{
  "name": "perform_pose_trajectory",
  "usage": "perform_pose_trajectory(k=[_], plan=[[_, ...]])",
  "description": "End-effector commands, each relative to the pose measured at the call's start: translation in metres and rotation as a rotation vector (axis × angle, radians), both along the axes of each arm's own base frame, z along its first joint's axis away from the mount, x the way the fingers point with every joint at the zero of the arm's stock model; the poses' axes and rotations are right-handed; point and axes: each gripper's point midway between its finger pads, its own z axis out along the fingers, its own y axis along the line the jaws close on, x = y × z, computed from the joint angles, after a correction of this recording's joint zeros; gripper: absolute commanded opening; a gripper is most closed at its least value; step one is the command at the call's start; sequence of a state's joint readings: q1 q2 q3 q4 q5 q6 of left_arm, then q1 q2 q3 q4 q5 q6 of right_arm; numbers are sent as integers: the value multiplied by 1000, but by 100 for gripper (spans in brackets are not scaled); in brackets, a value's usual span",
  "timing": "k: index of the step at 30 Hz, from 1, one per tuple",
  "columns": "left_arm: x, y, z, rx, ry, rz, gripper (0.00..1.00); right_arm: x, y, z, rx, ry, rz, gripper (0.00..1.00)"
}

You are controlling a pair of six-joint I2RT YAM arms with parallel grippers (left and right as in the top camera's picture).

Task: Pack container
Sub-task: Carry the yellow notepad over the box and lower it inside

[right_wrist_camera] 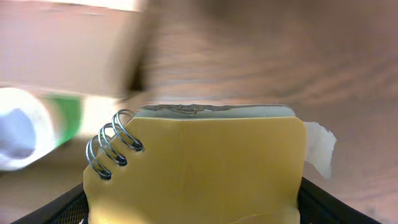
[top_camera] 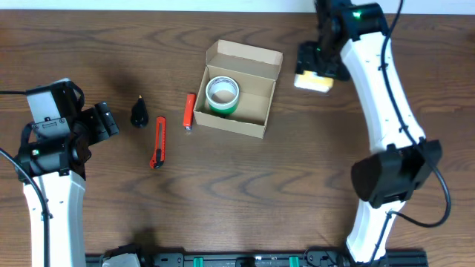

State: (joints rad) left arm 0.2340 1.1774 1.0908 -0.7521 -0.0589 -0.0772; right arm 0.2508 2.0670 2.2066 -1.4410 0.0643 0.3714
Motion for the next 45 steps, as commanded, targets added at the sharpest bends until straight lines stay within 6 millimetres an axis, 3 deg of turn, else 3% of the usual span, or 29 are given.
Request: perform_pose_trajectory(k=[1, 5, 10, 18, 22, 35, 40, 45], plan=[[3, 2, 8, 13, -17, -4, 95, -2, 40, 37, -24, -102, 193, 1], [3, 2, 8, 13, -17, -4, 95, -11, 78, 57, -33, -165, 304, 1], [3, 2, 8, 13, -17, -4, 95, -22, 123, 55, -84, -206, 577, 1], [3, 2, 8, 13, -16, -4, 95, -7, 166, 53, -120, -323, 880, 1], [3, 2, 8, 13, -17, -4, 95, 5, 168, 31, -142, -298, 931, 1], [3, 2, 8, 13, -16, -4, 95, 14, 190, -72, -195, -119, 1126, 1], [3, 2, 8, 13, -17, -4, 95, 8, 203, -95, -165, -84, 1185, 1], [3, 2, 8, 13, -16, -4, 95, 2, 221, -105, -166, -91, 1244, 1]])
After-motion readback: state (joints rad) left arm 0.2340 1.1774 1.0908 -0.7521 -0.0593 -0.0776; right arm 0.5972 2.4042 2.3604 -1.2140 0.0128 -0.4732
